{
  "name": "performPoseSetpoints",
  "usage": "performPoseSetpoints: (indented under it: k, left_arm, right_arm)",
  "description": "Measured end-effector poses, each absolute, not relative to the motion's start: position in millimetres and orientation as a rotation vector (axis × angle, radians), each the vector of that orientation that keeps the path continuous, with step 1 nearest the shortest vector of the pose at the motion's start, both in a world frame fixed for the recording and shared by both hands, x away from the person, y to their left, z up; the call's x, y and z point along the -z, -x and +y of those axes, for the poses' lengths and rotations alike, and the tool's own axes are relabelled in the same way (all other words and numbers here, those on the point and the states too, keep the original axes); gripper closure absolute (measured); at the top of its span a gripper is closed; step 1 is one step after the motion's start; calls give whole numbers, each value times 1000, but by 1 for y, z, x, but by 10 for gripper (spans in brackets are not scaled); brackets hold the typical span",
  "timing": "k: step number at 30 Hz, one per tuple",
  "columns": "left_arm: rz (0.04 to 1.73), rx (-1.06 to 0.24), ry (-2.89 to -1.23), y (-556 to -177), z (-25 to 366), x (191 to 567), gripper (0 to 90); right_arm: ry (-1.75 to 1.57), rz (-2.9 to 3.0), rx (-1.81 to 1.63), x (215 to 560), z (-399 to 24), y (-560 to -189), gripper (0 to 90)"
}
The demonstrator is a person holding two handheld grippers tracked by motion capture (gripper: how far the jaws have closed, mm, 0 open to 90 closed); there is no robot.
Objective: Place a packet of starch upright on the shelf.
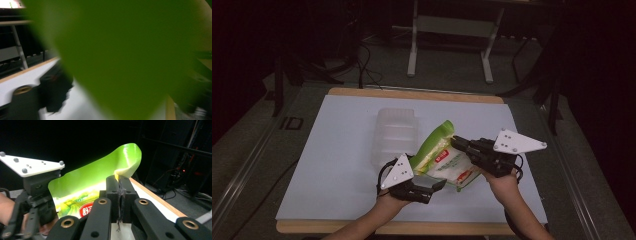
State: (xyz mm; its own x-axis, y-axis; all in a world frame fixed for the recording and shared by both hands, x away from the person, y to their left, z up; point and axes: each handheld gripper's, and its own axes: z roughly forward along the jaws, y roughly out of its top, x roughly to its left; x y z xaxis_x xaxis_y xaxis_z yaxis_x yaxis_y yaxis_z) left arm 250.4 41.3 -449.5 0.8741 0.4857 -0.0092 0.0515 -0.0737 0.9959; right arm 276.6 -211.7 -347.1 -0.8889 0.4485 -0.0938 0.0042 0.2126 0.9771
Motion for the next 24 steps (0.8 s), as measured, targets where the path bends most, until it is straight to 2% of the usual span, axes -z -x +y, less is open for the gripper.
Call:
performPoseSetpoints:
  k: [1,2,4,6,8,12,15,17,24]
  left_arm:
    - [427,-376,-1619,-250,41,449,193]
    - [429,-404,-1601,-251,42,448,278]
    - [397,-429,-1595,-250,44,446,514]
    - [384,-431,-1592,-250,45,445,532]
    - [368,-420,-1577,-251,50,443,685]
    - [334,-423,-1595,-255,54,441,747]
    - [319,-394,-1619,-258,57,436,758]
    - [313,-385,-1632,-260,58,433,816]
    - [294,-378,-1678,-266,61,420,828]
  right_arm:
    - [-420,2140,-1719,347,-210,-276,883]
    - [-414,2142,-1718,347,-208,-277,883]
    - [-407,2153,-1722,348,-206,-277,882]
    - [-404,2158,-1722,349,-205,-277,882]
    - [-397,2168,-1731,351,-203,-277,882]
    - [-399,2165,-1735,352,-202,-277,882]
    - [-399,2165,-1732,352,-202,-277,882]
    - [-401,2163,-1732,352,-202,-278,881]
    - [-416,2137,-1753,351,-205,-279,849]
